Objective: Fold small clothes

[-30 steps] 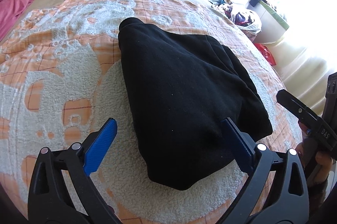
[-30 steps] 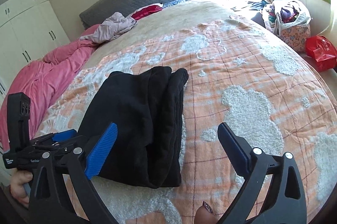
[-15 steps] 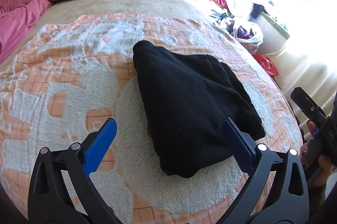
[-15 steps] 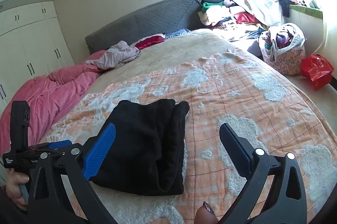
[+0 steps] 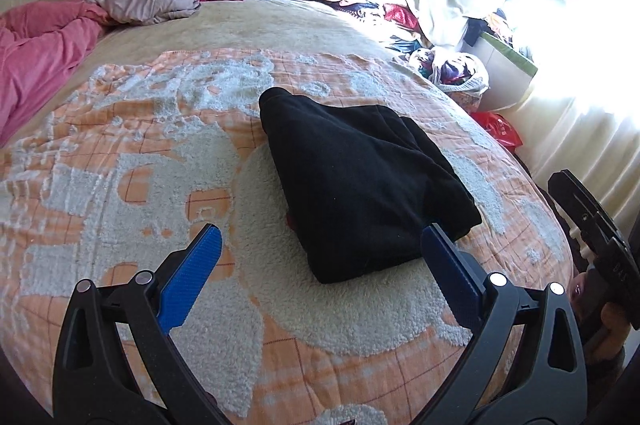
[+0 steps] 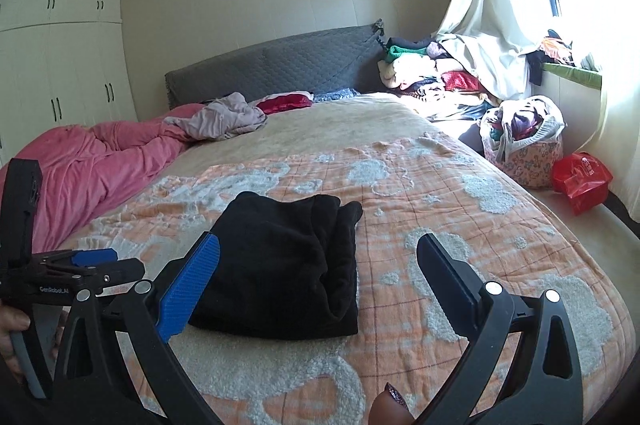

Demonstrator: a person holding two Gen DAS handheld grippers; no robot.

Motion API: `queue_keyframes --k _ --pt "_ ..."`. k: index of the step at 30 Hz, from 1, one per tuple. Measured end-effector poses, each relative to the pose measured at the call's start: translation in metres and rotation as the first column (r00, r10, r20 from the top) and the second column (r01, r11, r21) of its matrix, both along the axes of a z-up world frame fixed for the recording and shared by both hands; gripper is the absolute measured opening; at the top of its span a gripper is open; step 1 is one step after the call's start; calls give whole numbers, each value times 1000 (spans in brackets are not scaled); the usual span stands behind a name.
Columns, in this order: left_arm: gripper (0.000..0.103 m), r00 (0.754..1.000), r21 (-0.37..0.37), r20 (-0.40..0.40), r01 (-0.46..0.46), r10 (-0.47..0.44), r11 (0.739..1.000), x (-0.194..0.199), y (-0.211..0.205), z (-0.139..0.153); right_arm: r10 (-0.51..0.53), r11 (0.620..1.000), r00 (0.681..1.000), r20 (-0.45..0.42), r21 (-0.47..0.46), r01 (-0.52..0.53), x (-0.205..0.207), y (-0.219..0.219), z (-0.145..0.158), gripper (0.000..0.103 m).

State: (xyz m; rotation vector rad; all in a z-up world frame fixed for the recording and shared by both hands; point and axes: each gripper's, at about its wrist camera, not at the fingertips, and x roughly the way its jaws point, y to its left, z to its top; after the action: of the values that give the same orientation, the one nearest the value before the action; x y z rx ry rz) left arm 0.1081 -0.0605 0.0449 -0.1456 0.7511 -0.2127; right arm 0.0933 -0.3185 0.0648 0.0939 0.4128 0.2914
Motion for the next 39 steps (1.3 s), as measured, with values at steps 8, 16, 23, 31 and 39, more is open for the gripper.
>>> queue_keyframes --k 8,16,23,31,39 --pt "93 1000 26 11 0 0 1000 -24 5 -5 -5 1000 1000 -28 -30 4 -29 8 -13 98" --pt "93 1000 39 -10 -13 14 999 -46 18 -25 -31 998 997 -76 -65 26 -51 14 -35 98" --pt "93 999 45 -31 -28 29 999 -62 23 -43 -57 997 991 -121 -64 50 -71 17 -57 98" --pt "93 999 44 -44 -22 24 999 -72 21 -56 -69 996 984 -165 -71 57 -78 18 -76 98" --pt "93 998 52 -61 -21 24 998 -74 16 -64 -59 995 979 -193 -94 42 -73 28 -86 98"
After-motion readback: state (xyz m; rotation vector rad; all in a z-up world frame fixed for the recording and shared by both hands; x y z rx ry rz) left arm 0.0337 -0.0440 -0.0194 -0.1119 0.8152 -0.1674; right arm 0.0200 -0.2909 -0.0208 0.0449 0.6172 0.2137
